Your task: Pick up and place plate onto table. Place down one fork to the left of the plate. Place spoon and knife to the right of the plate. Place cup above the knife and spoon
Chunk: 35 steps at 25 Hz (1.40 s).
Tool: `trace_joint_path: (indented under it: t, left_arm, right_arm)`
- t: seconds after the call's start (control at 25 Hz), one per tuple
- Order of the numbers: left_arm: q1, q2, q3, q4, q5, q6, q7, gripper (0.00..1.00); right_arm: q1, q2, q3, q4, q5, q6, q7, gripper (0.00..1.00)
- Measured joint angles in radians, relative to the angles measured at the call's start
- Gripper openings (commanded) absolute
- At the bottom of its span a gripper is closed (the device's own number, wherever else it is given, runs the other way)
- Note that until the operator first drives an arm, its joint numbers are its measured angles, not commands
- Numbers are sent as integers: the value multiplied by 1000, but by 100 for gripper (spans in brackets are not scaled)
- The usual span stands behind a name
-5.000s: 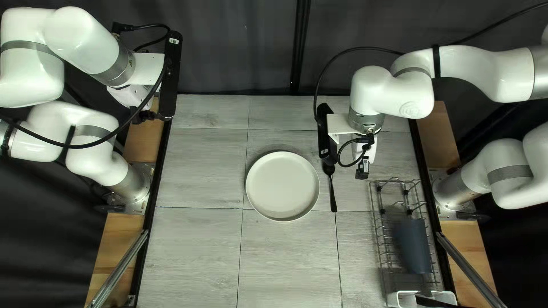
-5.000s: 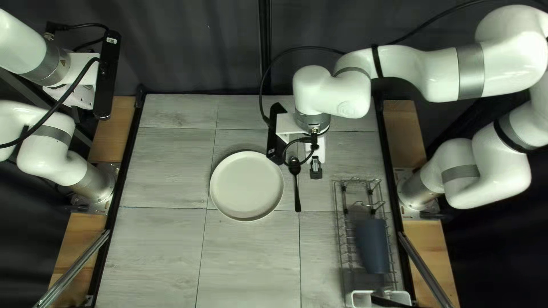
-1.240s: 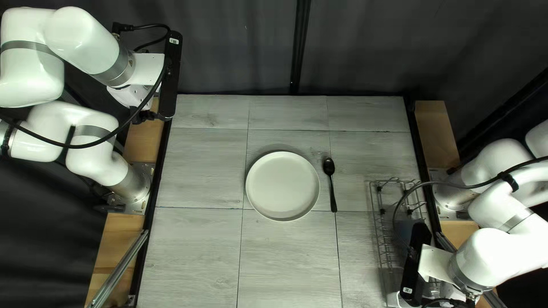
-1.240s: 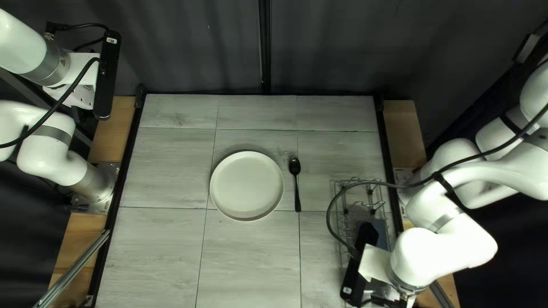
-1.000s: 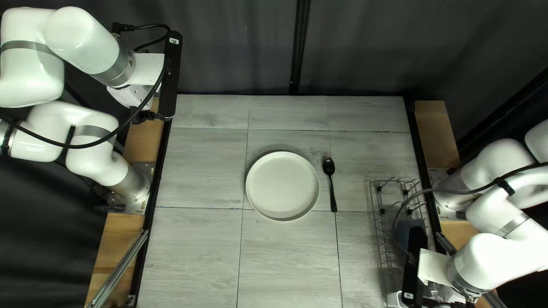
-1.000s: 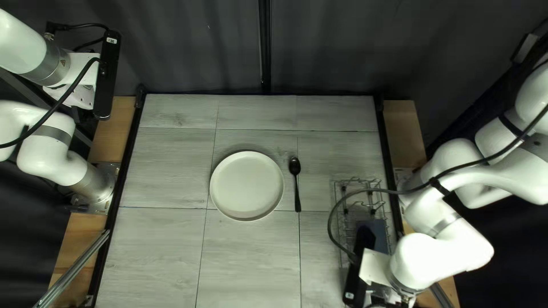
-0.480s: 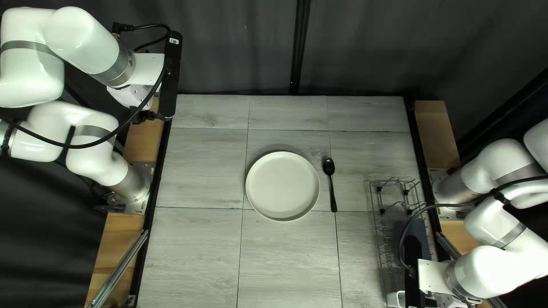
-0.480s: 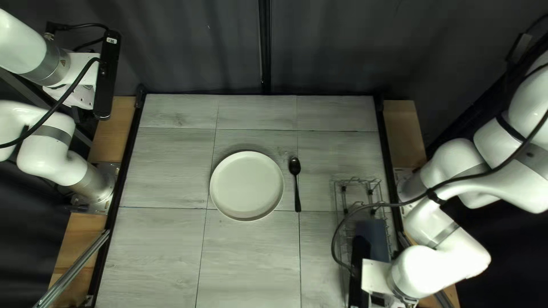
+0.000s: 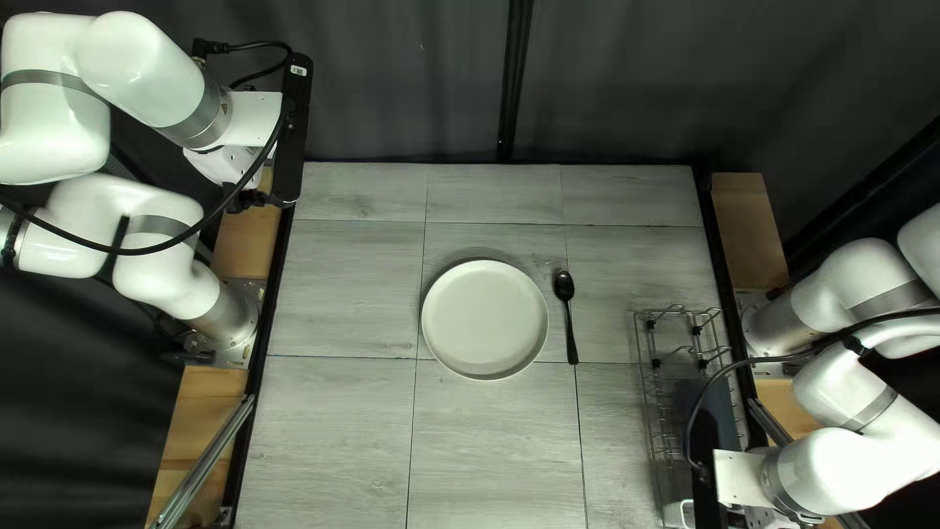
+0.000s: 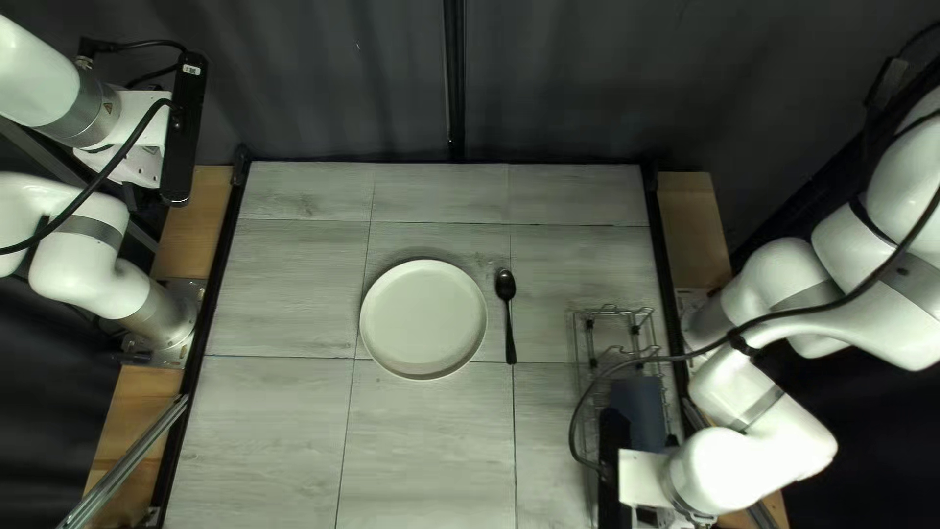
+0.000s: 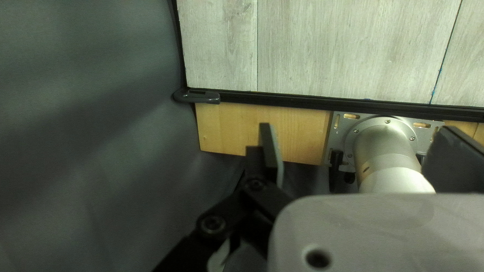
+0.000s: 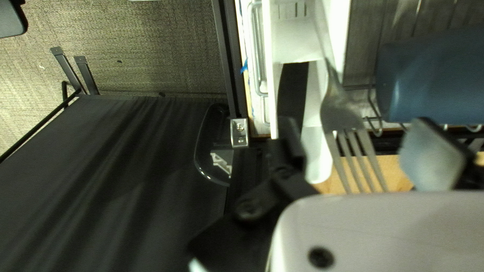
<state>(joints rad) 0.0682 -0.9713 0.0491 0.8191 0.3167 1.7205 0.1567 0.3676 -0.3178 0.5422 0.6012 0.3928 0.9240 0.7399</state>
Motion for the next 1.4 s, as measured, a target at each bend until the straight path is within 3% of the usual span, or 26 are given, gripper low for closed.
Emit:
trace_joint_path:
  t: [0.16,0.48,0.96,1.12,1.4]
  left_arm:
    - [0,0,0,0,0,0,0,100]
    - [0,0,0,0,0,0,0,100]
    - [0,0,0,0,0,0,0,100]
    - [0,0,0,0,0,0,0,100]
    - [0,0,0,0,0,0,0,100]
  right_arm:
    - [-6,1,-2,40,-20,44,7,0]
    - [-25,-43,-30,210,-84,280,38,0]
    - [-75,-141,-174,416,-152,613,-19,0]
    - [-101,-178,-237,416,-166,598,-62,0]
    - [-172,-166,-375,356,-201,417,-232,0]
